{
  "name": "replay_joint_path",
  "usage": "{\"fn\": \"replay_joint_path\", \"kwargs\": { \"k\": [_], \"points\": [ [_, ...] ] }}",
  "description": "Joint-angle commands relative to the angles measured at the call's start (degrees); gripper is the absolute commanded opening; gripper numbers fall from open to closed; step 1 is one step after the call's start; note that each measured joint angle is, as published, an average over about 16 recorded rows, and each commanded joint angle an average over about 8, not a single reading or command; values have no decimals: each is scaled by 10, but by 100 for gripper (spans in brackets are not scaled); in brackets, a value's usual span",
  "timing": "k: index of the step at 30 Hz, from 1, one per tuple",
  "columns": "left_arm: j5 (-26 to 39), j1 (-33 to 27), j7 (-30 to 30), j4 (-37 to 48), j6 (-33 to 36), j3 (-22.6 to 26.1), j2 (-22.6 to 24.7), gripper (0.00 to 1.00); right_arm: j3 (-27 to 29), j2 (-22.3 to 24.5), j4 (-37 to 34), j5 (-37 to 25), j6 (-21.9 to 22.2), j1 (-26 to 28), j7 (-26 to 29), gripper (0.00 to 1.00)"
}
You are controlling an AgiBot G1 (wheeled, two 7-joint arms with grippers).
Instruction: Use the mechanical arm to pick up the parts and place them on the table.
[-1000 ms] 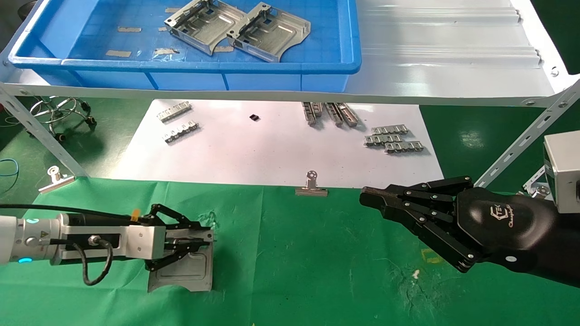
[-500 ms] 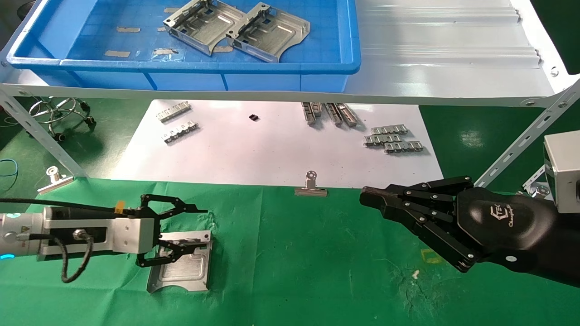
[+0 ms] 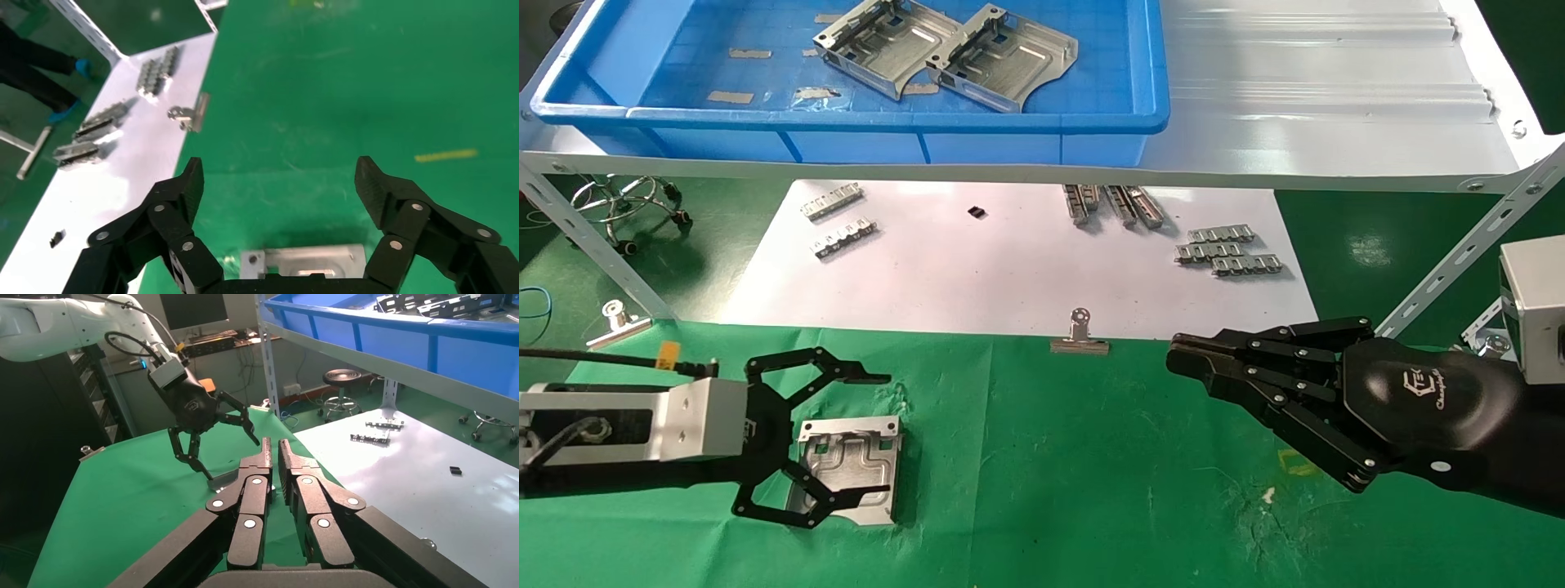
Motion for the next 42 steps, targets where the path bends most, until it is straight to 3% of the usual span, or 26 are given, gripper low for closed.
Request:
{"fn": "replay_joint_path", "kwargs": {
  "k": [1, 42],
  "points": [
    [-5, 7, -12, -7, 1, -9, -1, 100, 0, 0, 0, 0, 0, 0, 0, 100],
    [-136, 141, -291, -178, 51, -192, -34, 100, 0, 0, 0, 0, 0, 0, 0, 100]
  ]
}}
